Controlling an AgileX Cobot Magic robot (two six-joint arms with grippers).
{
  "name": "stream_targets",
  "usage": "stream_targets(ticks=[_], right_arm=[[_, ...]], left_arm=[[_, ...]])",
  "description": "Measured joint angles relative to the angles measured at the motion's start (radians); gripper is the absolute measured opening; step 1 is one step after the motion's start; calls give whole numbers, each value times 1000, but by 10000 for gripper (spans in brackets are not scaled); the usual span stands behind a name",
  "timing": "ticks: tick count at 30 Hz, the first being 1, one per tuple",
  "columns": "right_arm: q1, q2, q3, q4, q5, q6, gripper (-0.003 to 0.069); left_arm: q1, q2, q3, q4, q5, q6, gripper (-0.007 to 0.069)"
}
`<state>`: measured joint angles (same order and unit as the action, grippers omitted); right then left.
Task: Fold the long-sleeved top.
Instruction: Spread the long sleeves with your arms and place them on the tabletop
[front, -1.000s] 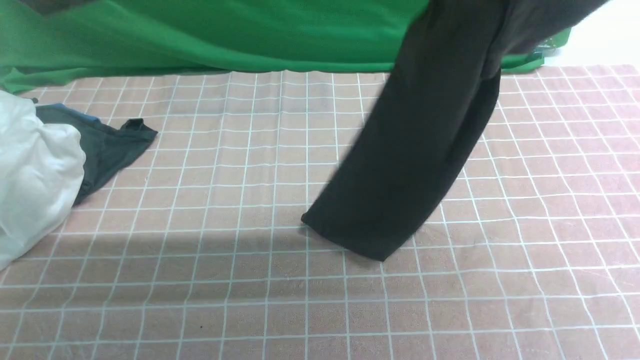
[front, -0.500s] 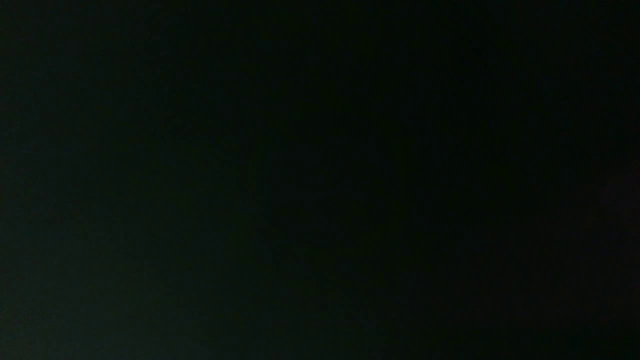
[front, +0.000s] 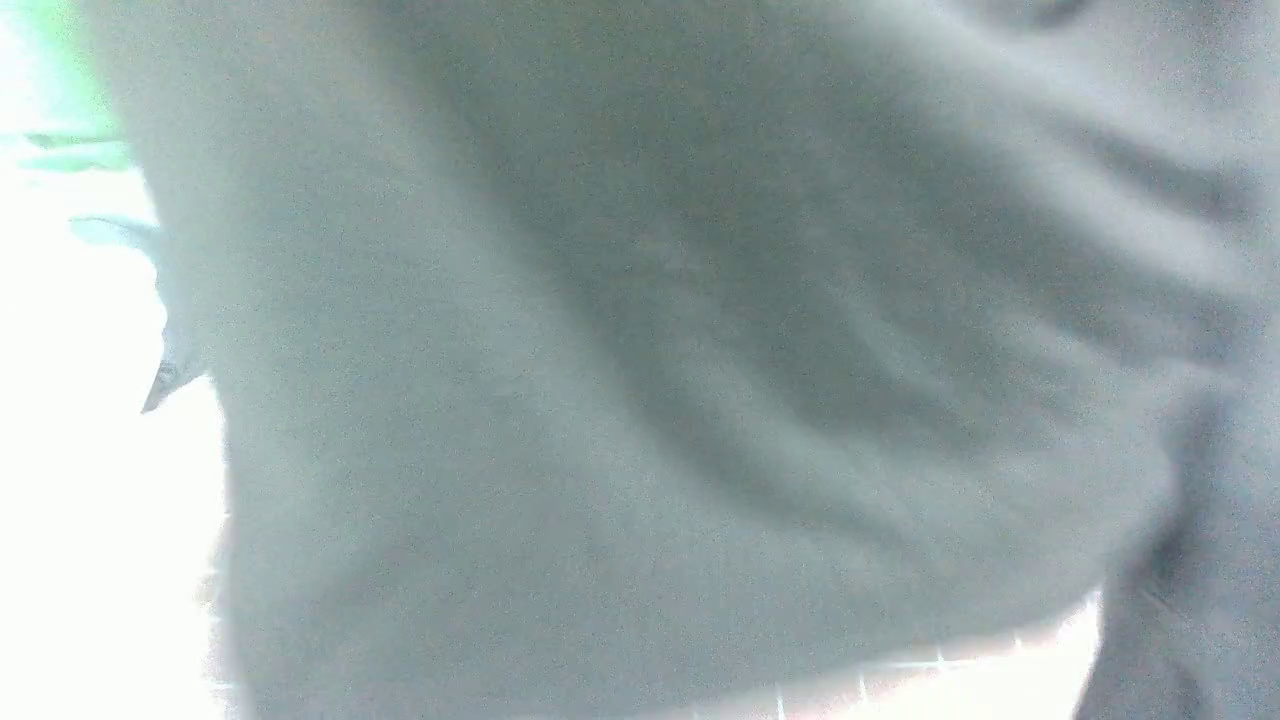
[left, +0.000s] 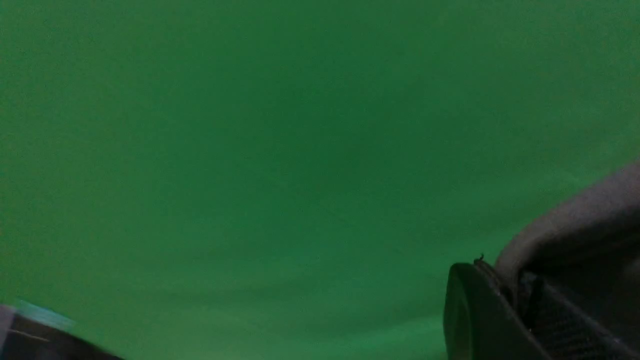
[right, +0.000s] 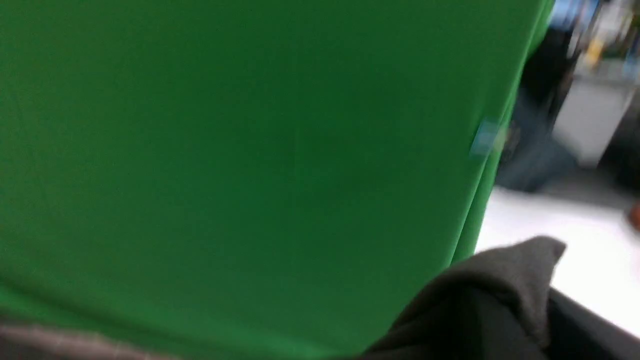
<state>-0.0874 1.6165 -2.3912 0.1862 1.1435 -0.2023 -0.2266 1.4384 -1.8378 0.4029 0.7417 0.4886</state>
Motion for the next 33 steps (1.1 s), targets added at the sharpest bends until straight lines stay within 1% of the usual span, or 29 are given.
stream_targets(ticks=[2,3,4,5,6,8,9,10,12,13,15,17,18,20,23,24,30,33], right_arm=[[-1,11,120,1,-27,-5,74],[-1,11,145,1,-44,-6,74],[-1,12,211,4,-80,-7,74],[-1,13,251,5,-108,-7,74],[-1,13,358,5,-178,-7,74],[-1,16,484,5,-288,-8,74],[-1,16,508,5,-322,-8,74],[-1,21,595,6,-413,-16,74],[-1,33,676,11,-505,-24,74],[-1,35,683,13,-523,-24,74],[0,71,727,13,-616,-31,74],[0,113,734,14,-676,-36,74],[0,117,734,14,-683,-37,74],[1,185,734,15,-800,-42,74],[1,251,732,15,-908,-45,74],[1,288,727,14,-958,-45,74],[2,420,703,12,-1066,-29,76],[2,495,702,9,-1126,-29,118]], left_arm=[[117,35,67,-189,-74,98,48],[133,43,78,-203,-80,107,48],[166,70,106,-272,-113,146,48],[187,86,118,-304,-132,163,48],[212,126,137,-340,-162,179,48],[230,188,151,-364,-199,191,48],[233,201,152,-368,-210,193,48],[240,250,157,-374,-252,194,48],[242,306,159,-375,-317,195,48],[242,316,159,-375,-323,195,48],[242,379,159,-378,-413,195,48],[242,419,159,-378,-478,195,48],[242,424,159,-379,-485,195,48],[242,482,159,-378,-576,195,48],[240,541,159,-378,-683,195,48],[240,569,159,-378,-754,194,48],[237,679,128,-375,-878,182,52],[232,763,91,-374,-929,161,88]])
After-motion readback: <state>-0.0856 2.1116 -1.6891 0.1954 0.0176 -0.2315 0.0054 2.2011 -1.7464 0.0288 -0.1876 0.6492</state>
